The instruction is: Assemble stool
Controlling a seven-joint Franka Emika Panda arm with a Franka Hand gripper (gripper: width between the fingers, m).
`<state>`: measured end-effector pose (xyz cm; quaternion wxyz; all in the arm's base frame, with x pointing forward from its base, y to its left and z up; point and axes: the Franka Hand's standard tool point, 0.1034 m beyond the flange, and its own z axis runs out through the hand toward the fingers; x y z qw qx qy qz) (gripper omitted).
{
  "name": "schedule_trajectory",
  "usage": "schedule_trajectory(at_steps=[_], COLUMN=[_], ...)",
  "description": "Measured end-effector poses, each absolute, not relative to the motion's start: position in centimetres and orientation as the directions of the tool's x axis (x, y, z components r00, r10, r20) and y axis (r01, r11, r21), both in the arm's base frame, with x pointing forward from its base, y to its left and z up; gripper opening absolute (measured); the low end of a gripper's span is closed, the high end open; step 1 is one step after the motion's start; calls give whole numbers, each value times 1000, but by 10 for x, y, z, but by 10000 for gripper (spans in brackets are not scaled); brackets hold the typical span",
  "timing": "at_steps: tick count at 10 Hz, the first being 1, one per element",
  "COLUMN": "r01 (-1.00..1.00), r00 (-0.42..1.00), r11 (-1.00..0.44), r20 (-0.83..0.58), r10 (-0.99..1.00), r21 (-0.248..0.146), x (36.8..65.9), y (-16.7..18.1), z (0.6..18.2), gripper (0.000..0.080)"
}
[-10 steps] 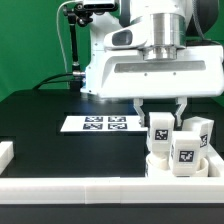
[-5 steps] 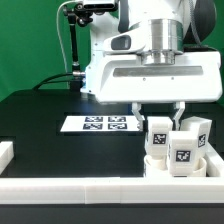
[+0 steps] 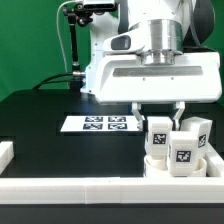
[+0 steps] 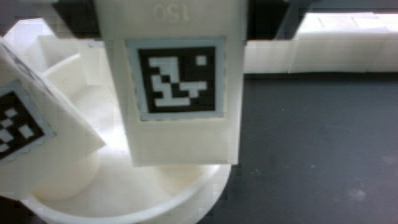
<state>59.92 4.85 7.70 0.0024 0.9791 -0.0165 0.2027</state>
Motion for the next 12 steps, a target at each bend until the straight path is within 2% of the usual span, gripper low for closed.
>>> schedule_trajectory(at_steps=[5, 6, 7, 10, 11, 12], r01=[-45, -77, -123, -330, -422, -482], r00=[917, 915, 910, 851, 807, 772], r11=[-999, -997, -992, -934, -888, -852], r20=[397, 397, 395, 386, 372, 359], r10=[-45, -79, -129, -357, -459, -524], r21=[-7, -21, -41, -138, -182, -206], x=[599, 599, 599, 598, 597, 595], y=[48, 47, 47, 52, 55, 55], z=[77, 77, 77, 76, 76, 75], gripper=[340, 340, 340, 340, 340, 340])
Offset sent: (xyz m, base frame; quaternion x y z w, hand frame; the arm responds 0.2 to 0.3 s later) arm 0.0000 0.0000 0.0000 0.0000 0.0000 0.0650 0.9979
